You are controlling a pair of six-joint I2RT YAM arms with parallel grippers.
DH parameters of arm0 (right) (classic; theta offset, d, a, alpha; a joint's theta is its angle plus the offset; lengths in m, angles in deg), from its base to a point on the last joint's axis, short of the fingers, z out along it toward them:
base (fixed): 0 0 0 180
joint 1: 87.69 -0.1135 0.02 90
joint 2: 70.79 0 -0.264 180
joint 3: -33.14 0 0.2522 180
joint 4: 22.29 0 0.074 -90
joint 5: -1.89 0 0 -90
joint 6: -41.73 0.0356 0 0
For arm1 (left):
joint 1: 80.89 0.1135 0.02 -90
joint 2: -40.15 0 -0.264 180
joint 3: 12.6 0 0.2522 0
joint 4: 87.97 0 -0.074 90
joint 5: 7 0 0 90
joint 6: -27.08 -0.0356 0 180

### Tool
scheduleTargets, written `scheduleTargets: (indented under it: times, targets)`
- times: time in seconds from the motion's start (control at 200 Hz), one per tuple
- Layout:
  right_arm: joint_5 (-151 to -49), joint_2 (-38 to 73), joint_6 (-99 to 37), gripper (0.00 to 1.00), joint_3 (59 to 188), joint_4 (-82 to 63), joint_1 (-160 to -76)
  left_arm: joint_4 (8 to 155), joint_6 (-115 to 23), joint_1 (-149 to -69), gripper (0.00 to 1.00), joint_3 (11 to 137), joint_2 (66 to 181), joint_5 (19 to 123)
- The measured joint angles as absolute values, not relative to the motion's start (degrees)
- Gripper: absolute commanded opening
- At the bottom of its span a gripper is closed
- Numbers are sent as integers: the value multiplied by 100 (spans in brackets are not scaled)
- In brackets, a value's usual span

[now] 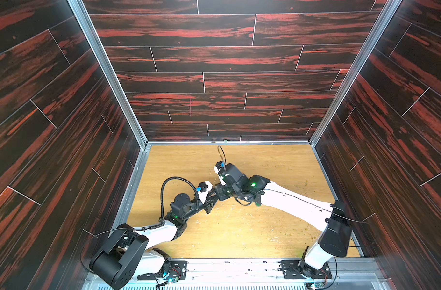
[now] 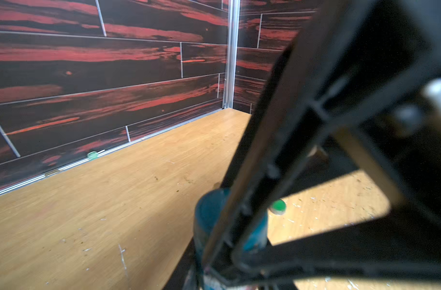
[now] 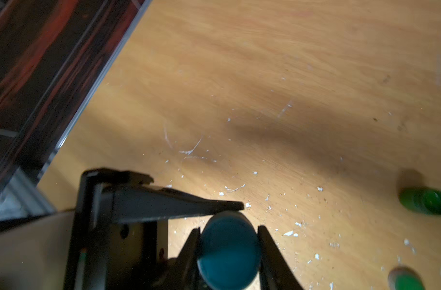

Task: Close the paint jar lid
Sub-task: Screw the lid onto the paint jar.

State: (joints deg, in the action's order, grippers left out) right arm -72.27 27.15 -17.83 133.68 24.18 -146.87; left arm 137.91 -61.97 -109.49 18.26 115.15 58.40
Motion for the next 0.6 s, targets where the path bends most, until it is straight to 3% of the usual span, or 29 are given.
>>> scheduleTargets:
  times: [0.326,0.601]
  targets:
    - [-6747,3090,-730,20,13663,2685,-14800,13819,-6136,-10958,5,1826,11747,6020]
    - [-6615,2927,-977,62,13650,2770,-14877,14051,-6138,-10984,5,1831,11749,6011]
